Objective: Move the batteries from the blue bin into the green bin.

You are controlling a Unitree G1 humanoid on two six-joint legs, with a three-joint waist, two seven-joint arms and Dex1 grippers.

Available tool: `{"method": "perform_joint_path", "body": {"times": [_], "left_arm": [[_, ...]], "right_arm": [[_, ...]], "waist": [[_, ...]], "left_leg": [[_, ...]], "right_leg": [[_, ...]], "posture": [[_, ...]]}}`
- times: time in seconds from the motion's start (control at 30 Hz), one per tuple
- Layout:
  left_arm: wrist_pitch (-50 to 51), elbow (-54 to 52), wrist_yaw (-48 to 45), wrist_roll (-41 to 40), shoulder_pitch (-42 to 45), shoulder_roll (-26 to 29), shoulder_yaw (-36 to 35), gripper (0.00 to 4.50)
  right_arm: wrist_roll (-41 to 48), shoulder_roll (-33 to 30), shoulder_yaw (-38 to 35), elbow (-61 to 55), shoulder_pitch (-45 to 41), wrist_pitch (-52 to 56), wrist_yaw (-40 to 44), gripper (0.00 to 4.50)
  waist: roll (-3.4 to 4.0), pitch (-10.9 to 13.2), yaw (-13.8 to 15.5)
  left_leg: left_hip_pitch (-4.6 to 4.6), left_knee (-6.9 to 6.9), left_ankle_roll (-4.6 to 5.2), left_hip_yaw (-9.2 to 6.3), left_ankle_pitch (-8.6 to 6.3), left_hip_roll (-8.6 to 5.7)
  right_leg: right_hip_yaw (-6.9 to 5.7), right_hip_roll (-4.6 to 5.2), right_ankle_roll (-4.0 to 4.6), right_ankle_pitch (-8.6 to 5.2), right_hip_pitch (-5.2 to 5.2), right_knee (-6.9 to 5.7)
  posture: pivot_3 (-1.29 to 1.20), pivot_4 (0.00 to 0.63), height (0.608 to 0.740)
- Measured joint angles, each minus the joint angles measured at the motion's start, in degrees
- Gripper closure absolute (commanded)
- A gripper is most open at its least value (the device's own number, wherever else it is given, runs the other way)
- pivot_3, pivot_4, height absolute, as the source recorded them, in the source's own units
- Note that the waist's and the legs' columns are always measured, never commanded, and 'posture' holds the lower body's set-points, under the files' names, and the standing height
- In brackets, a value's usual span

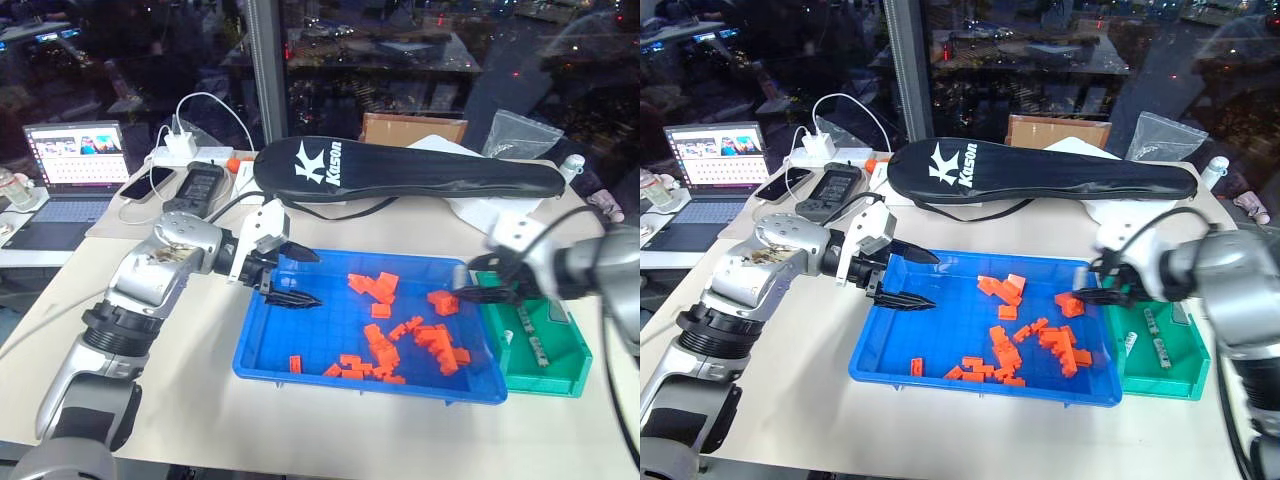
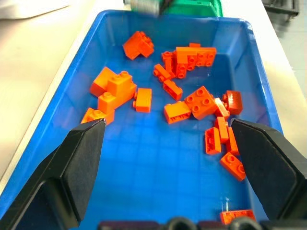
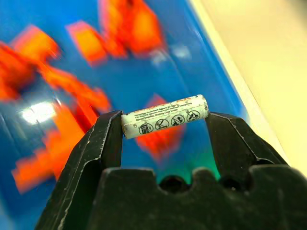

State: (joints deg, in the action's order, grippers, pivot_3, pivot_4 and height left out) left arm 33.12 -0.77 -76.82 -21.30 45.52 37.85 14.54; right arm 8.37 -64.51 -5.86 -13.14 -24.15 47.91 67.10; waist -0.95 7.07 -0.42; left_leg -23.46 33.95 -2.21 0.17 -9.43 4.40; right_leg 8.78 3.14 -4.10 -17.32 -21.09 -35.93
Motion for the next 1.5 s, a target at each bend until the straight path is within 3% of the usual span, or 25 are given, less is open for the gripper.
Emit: {"method": "perform_joint_path", "body": {"times": [0.13,0.3,0.33,0.37,0.43,0.47,0.73,0.83,1.0,1.07,1.23,1.5], "left_arm": [[-0.77,0.94,-0.46,0.88,0.47,-0.48,0.24,0.0],[-1.61,1.5,-0.51,1.24,0.54,-0.58,0.25,0.0],[-1.92,1.49,-0.42,1.51,0.54,-0.57,0.25,0.0],[-2.05,1.48,-0.3,1.75,0.53,-0.53,0.24,0.0],[-2.05,1.47,-0.11,1.97,0.39,-0.17,0.14,0.0],[-2.05,1.44,0.08,1.99,0.21,-0.01,-0.03,0.0],[-2.29,1.59,4.26,2.16,-1.66,0.26,-2.79,0.0],[-1.54,1.37,6.04,1.73,-3.65,0.94,-4.95,0.0],[-2.93,1.08,12.93,2.22,-5.6,0.19,-9.42,0.0],[-2.95,0.18,16.14,2.16,-6.74,0.15,-11.74,0.0],[-2.83,-0.54,19.38,1.17,-13.03,2.59,-18.26,0.0],[-0.34,-3.65,22.23,-1.81,-16.25,2.33,-20.91,0.0]], "right_arm": [[0.23,-1.28,-2.32,1.38,6.66,-0.83,-1.56,1.97],[-2.08,-3.74,1.02,4.53,10.08,-4.09,-2.44,1.97],[-2.71,-3.74,1.89,5.27,10.05,-4.85,-2.92,0.97],[-3.24,-3.71,3.06,6.18,9.9,-5.66,-3.52,0.83],[-3.56,-3.32,4.53,7.55,9.15,-6.33,-3.77,0.1],[-3.53,-3.24,4.97,7.71,8.66,-6.41,-3.77,0.04],[-0.72,-3.35,2.78,7.39,7.2,-5.17,-3.48,0.04],[4.41,-2.41,-4.84,4.91,7.04,-3.91,-3.41,0.04],[16.38,11.77,-16.99,-2.27,3.13,-2.33,-8.38,0.04],[21.87,14.48,-19.35,-8.14,6.94,0.8,-9.64,0.04],[24.82,19.16,-19.96,-14.72,11.58,2.48,-15.97,0.04],[23.97,19.12,-19.6,-13.33,11.47,2.02,-22.93,0.04]], "waist": [[0.01,0.0,-0.91],[0.07,0.02,-0.92],[0.07,0.02,-0.92],[0.07,0.02,-0.91],[0.1,0.03,-0.91],[0.12,0.04,-0.92],[0.17,0.04,-0.49],[0.18,0.04,-0.43],[0.03,0.11,-0.8],[0.06,0.1,-0.31],[0.06,0.1,-0.36],[0.02,0.12,-0.4]], "left_leg": [[0.06,0.03,0.01,-0.01,0.01,-0.01],[0.04,0.05,0.04,-0.01,0.03,-0.01],[0.05,0.05,0.04,-0.01,0.03,-0.01],[0.05,0.05,0.04,-0.01,0.03,-0.01],[0.04,0.04,0.04,-0.01,0.03,-0.01],[0.04,0.04,0.04,-0.01,0.03,-0.02],[0.01,0.06,0.04,-0.01,0.03,-0.03],[0.03,0.03,0.04,-0.02,0.03,-0.03],[0.24,0.02,0.04,-0.15,0.03,0.0],[0.19,0.02,0.03,-0.16,0.03,-0.02],[0.19,0.02,0.02,-0.16,0.02,-0.03],[0.22,0.02,0.01,-0.16,0.03,-0.03]], "right_leg": [[0.03,0.01,-0.09,-0.05,0.05,-0.02],[0.03,0.02,-0.35,-0.2,0.05,-0.02],[0.03,0.02,-0.35,-0.2,0.05,-0.02],[0.03,0.01,-0.35,-0.2,0.06,-0.02],[0.03,0.01,-0.35,-0.2,0.05,-0.02],[0.03,0.01,-0.35,-0.2,0.05,-0.02],[0.02,0.04,-0.35,-0.2,0.07,-0.01],[0.01,0.03,-0.31,-0.18,0.08,-0.03],[-0.06,-0.02,-0.32,-0.18,0.37,-0.04],[-0.09,0.02,-0.2,-0.11,0.42,0.0],[-0.11,0.04,-0.04,-0.03,0.41,0.05],[-0.12,0.03,-0.05,-0.04,0.41,0.05]], "posture": [[0.0,0.15,0.731],[0.0,0.15,0.731],[0.0,0.15,0.731],[0.0,0.15,0.731],[0.0,0.15,0.731],[0.0,0.15,0.731],[0.0,0.15,0.731],[0.0,0.15,0.731],[0.0,0.15,0.731],[0.0,0.15,0.731],[0.0,0.15,0.731],[0.0,0.15,0.731]]}}
